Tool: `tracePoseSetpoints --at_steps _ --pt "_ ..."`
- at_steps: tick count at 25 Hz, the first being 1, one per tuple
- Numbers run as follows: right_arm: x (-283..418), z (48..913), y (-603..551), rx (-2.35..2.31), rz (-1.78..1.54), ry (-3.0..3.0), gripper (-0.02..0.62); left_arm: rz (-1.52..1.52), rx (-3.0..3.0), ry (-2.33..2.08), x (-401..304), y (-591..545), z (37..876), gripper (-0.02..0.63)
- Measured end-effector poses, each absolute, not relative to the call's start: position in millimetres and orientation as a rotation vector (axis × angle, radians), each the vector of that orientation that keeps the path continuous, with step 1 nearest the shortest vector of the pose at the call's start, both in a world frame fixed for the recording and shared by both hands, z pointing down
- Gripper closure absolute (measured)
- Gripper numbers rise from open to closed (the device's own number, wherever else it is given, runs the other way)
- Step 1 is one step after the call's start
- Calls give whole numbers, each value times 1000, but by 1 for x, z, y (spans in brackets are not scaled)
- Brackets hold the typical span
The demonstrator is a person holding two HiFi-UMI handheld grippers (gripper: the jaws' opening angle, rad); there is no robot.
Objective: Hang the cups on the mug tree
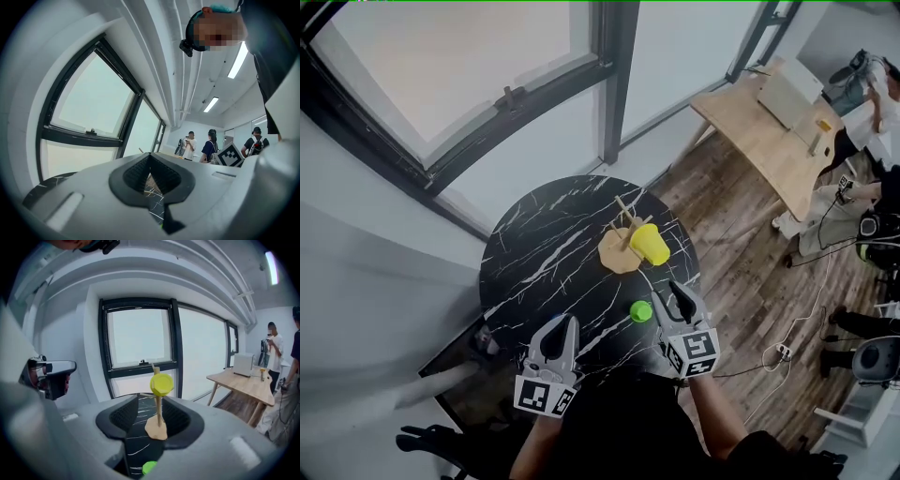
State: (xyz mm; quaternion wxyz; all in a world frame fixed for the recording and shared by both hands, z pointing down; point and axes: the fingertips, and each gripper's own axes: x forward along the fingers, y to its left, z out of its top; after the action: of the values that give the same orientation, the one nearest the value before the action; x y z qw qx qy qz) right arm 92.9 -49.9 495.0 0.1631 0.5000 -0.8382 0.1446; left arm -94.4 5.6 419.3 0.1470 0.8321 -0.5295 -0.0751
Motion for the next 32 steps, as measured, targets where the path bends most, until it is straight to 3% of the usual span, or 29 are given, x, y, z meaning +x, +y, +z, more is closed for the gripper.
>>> tracePoseSetpoints --at_steps 9,21,32 --pt "59 489 -5 1399 374 -2403 591 -213 2394 -1522 -117 33 427 604" --pt "-4 503 45 1255 405 -2433 594 -39 2379 -1544 -156 72 479 603" --pt "-47 526 65 1195 474 -2425 594 227 2373 -1412 -164 91 559 488"
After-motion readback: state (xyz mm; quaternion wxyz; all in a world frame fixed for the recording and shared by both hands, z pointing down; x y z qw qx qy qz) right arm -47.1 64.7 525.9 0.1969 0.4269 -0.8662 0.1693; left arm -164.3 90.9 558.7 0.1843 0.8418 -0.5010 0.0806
